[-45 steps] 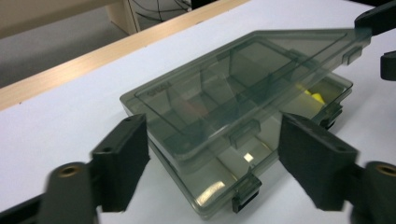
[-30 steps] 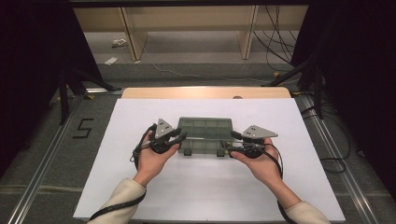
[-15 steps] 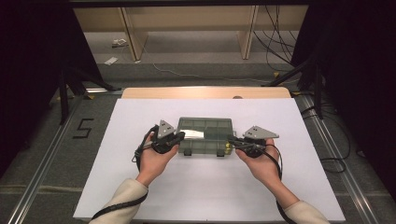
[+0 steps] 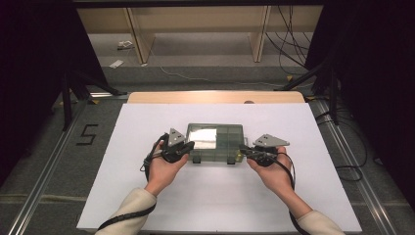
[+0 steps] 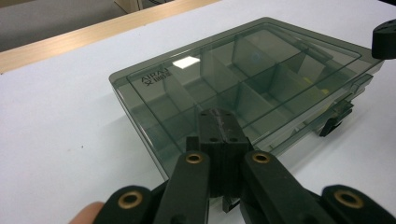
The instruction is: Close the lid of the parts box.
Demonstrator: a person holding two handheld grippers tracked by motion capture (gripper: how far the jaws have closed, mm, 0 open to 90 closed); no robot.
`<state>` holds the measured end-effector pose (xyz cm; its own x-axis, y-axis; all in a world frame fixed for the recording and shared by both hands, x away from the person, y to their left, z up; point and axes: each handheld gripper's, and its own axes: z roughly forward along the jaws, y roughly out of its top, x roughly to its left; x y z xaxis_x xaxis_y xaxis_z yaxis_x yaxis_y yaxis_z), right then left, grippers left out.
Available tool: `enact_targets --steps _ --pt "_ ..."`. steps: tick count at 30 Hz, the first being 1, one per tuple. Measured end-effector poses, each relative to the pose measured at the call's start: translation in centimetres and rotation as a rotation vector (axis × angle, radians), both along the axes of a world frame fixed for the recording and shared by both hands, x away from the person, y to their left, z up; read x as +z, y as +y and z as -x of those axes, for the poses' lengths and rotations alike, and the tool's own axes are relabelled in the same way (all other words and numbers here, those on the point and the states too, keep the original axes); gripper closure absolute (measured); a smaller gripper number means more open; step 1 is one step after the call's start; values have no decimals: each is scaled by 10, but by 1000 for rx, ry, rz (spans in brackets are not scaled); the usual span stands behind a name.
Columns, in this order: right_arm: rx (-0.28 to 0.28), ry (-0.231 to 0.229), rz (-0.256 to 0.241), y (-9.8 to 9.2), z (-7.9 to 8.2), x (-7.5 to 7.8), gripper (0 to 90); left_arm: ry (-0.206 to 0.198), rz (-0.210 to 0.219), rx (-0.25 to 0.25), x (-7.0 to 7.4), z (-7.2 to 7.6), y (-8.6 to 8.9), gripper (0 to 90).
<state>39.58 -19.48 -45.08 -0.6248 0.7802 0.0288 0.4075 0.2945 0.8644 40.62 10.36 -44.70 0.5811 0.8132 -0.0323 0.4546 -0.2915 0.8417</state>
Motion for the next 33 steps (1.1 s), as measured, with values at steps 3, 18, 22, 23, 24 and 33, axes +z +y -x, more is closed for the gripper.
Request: enact_targets --steps 3,18,22,23,24,33 --pt "-2 9 10 0 -1 -3 900 15 4 5 -4 -2 0 898" --pt "0 38 36 1 -2 -14 900 39 -17 15 -16 -6 -1 899" --pt "0 34 33 1 -2 -15 900 39 -18 18 -16 -7 0 899" --pt "0 35 31 1 -2 -15 900 37 -21 19 -16 -7 0 899" --pt "-2 36 31 1 -2 -15 900 34 -25 19 -16 -7 0 898" --pt "37 -16 5 -20 8 -12 686 -51 -5 -42 -10 9 18 627"
